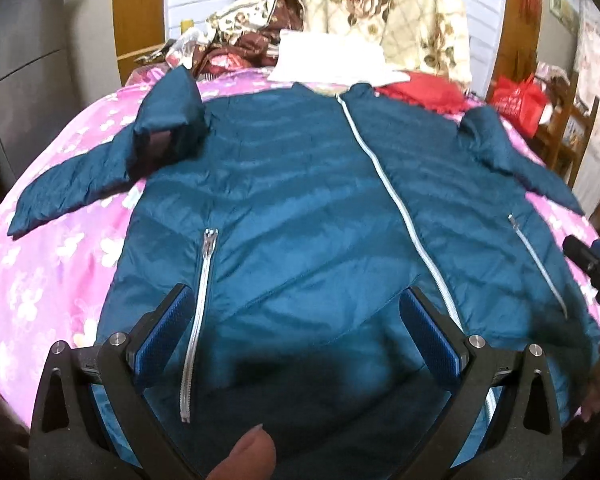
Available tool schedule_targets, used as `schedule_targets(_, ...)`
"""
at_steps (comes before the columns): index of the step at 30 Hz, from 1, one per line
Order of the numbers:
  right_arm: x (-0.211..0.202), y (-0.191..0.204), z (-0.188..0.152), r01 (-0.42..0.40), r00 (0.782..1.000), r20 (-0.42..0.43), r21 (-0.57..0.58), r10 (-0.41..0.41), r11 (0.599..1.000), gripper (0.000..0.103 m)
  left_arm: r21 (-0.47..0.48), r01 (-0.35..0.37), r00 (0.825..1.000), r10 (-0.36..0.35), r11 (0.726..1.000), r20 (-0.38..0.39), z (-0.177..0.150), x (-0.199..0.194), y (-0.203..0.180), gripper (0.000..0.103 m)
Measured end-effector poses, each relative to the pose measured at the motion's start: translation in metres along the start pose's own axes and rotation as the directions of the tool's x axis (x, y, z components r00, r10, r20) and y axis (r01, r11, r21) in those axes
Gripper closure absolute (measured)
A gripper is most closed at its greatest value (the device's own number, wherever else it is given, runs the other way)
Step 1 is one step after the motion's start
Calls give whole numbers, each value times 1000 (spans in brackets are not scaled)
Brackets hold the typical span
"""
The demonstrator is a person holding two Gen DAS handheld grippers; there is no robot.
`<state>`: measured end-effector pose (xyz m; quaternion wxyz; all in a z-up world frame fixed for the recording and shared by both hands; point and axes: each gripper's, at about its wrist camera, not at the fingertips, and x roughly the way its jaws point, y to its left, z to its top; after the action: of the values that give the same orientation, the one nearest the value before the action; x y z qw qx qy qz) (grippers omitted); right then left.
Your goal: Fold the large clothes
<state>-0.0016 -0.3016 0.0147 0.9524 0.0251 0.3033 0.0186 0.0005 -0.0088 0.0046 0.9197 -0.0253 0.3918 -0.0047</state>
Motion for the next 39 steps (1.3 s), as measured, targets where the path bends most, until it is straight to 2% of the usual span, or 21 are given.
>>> schedule_targets(4,3,-4,0,26,999,-20,13,-26,1000,0,-14,-13,1000,13,1000,-23,-2,4,3,0)
schedule_targets(11,5,-7,-1,33,999,-29,27,-32,999,0,-66,36,999,-36,997,1,1,-1,11,1)
schedule_targets(14,5,-8,-1,33,999,-28,27,-32,999,0,-62,27,998,-23,998,66,17,-21,7,1)
schedule_targets(17,5,-9,-1,33,999,-28,21,-32,999,0,-157,102,985,-77,982,156,45,-53,8,1)
schedule_targets(19,5,-9,-2,31,999,-31,22,-31,999,0,-186,131,977,-95,974,193,58,-69,5,1)
schedule_targets(22,6,-8,-2,29,999,-30,28,-28,999,0,-140,156,967,-122,978,222,73,-83,-9,1)
schedule_targets(25,7,-9,-3,25,999,-35,38,-23,999,0,-44,140,975,-130,989,177,71,-77,-24,0)
schedule_targets(29,6,-9,-3,23,999,-36,44,-22,999,0,54,41,992,-47,998,117,50,-55,-29,0)
schedule_targets(32,6,-9,-3,25,999,-38,42,-24,999,0,59,13,995,-19,998,102,36,-37,-17,0)
schedule_targets(39,8,-7,-3,33,998,-48,29,-32,999,0,-5,-3,997,3,1000,74,18,-6,18,1)
